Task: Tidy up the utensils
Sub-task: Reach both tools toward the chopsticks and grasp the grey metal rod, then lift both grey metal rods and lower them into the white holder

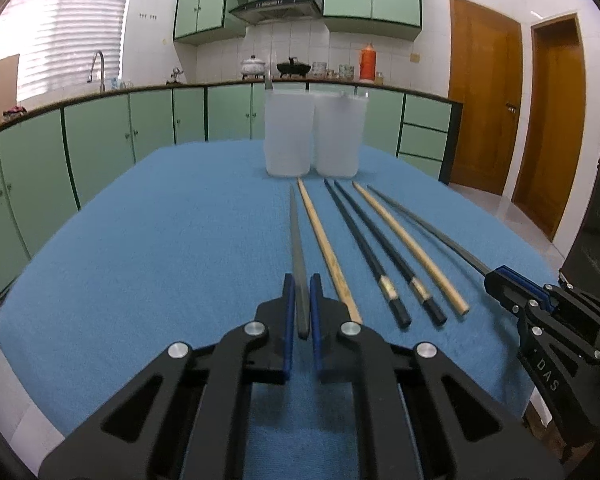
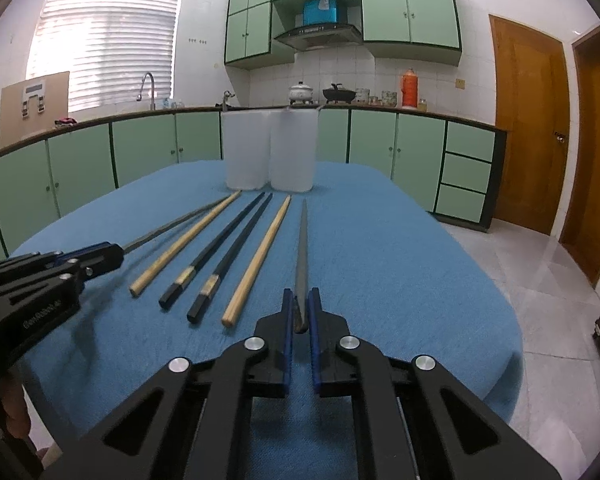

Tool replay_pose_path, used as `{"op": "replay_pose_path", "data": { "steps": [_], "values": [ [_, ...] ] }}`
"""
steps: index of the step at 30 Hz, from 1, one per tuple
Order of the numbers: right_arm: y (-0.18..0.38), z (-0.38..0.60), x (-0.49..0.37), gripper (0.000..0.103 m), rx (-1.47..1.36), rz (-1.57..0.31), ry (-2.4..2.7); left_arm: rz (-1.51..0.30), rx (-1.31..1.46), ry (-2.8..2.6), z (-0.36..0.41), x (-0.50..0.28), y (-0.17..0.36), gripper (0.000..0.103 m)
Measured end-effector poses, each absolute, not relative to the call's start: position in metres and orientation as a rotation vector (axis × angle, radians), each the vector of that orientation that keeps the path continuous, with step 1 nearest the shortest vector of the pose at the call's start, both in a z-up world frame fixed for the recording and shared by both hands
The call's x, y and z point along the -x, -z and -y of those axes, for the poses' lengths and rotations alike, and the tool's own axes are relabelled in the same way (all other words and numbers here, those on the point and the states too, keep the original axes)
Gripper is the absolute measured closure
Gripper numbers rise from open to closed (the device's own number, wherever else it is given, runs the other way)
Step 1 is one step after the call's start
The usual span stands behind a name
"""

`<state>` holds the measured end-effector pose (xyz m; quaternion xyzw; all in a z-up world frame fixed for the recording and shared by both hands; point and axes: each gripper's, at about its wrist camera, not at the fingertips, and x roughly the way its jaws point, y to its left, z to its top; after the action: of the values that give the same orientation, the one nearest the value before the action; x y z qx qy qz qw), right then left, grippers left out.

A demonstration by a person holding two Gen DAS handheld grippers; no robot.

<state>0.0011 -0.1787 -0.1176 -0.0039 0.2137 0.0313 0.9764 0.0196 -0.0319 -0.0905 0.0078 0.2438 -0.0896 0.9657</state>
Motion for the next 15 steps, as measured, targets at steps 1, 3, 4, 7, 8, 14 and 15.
{"op": "replay_pose_path", "data": {
  "steps": [1,3,4,7,8,14,15],
  "values": [
    [0.115,0.18,0.0,0.096,0.007,-0.424,-0.062,-0.484,-0.018,0.181,0.032,-0.019,0.087,0.097],
    [0.107,0.182,0.001,0.096,0.006,-0.405,-0.062,-0.455,-0.025,0.178,0.031,-0.017,0.077,0.097],
    [0.1,0.183,0.002,0.096,0.007,-0.39,-0.062,-0.44,-0.024,0.178,0.029,-0.016,0.072,0.097],
    [0.086,0.186,0.004,0.096,0.012,-0.351,-0.061,-0.404,-0.02,0.178,0.026,-0.016,0.057,0.097],
    [0.079,0.187,0.004,0.096,0.016,-0.336,-0.061,-0.383,-0.021,0.178,0.026,-0.015,0.049,0.097],
    [0.04,0.195,0.0,0.096,0.03,-0.261,-0.07,-0.298,-0.035,0.185,0.023,-0.021,0.011,0.097],
    [0.032,0.196,-0.001,0.096,0.028,-0.25,-0.074,-0.283,-0.037,0.188,0.023,-0.022,0.004,0.097]
  ]
}}
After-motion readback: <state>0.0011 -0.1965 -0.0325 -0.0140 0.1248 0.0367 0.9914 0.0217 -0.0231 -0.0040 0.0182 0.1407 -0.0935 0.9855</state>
